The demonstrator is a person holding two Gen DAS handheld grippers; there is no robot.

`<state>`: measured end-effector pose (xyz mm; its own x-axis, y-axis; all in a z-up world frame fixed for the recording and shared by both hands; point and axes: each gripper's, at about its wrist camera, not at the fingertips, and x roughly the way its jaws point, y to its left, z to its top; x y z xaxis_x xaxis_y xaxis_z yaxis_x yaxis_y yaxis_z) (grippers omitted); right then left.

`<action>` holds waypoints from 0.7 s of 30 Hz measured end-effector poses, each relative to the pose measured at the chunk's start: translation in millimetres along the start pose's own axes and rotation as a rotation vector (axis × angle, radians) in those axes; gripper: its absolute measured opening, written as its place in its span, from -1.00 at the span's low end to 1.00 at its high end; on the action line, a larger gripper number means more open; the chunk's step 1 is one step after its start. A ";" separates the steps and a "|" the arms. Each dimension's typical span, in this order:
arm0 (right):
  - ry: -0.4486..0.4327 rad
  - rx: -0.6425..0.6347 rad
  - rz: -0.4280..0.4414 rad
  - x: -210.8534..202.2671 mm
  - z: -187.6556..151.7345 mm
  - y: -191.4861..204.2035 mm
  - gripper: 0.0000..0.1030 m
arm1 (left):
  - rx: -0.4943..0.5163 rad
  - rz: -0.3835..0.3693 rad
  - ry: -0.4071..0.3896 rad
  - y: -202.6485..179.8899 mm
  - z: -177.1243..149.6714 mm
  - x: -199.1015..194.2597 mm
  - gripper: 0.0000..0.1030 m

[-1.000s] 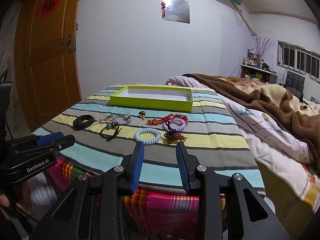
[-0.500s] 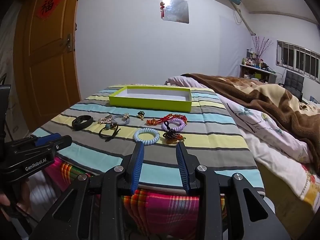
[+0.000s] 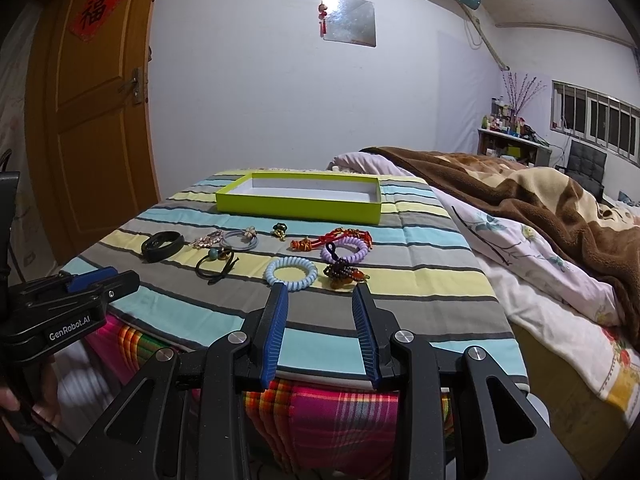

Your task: Organize jewelry

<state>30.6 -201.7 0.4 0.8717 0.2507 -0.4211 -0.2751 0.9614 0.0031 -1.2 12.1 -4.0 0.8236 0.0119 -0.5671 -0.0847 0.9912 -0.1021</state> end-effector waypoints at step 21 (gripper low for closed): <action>-0.004 0.001 -0.003 0.0 0.1 -1.3 -0.33 | 0.003 -0.001 -0.001 -0.6 0.8 0.7 -0.33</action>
<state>30.9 -203.0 0.5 0.8741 0.2485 -0.4174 -0.2723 0.9622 0.0026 -0.1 11.6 -3.6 0.8240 0.0106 -0.5664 -0.0821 0.9915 -0.1008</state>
